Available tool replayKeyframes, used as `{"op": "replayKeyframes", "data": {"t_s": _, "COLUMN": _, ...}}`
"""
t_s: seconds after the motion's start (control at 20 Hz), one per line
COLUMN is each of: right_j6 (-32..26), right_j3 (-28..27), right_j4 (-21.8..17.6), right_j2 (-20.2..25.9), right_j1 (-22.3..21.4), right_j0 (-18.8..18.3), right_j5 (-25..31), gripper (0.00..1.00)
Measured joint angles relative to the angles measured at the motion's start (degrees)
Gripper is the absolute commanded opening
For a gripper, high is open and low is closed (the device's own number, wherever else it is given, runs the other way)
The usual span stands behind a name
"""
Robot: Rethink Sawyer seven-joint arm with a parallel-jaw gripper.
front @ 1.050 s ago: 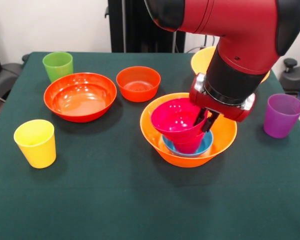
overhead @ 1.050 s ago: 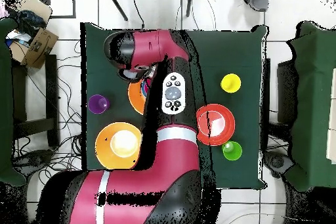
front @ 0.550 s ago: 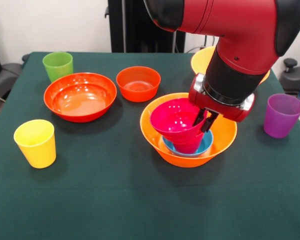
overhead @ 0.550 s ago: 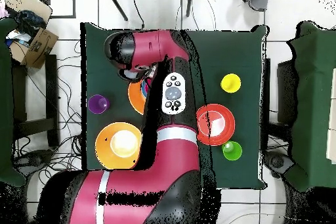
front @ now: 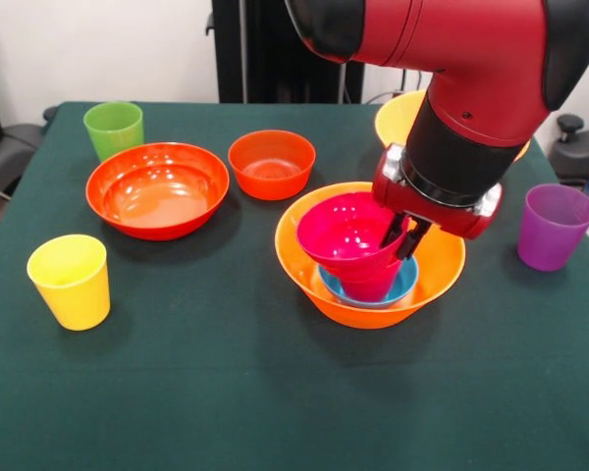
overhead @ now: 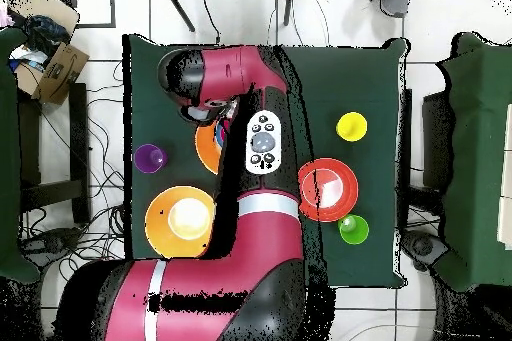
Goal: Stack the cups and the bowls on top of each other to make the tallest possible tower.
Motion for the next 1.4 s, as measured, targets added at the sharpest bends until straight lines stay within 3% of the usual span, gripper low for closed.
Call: {"op": "replayKeyframes", "data": {"t_s": 1.4, "right_j6": 0.00, "right_j3": 6.97, "right_j4": 0.02, "right_j2": -0.54, "right_j1": -0.94, "right_j0": 3.04, "right_j5": -0.01, "gripper": 0.00}}
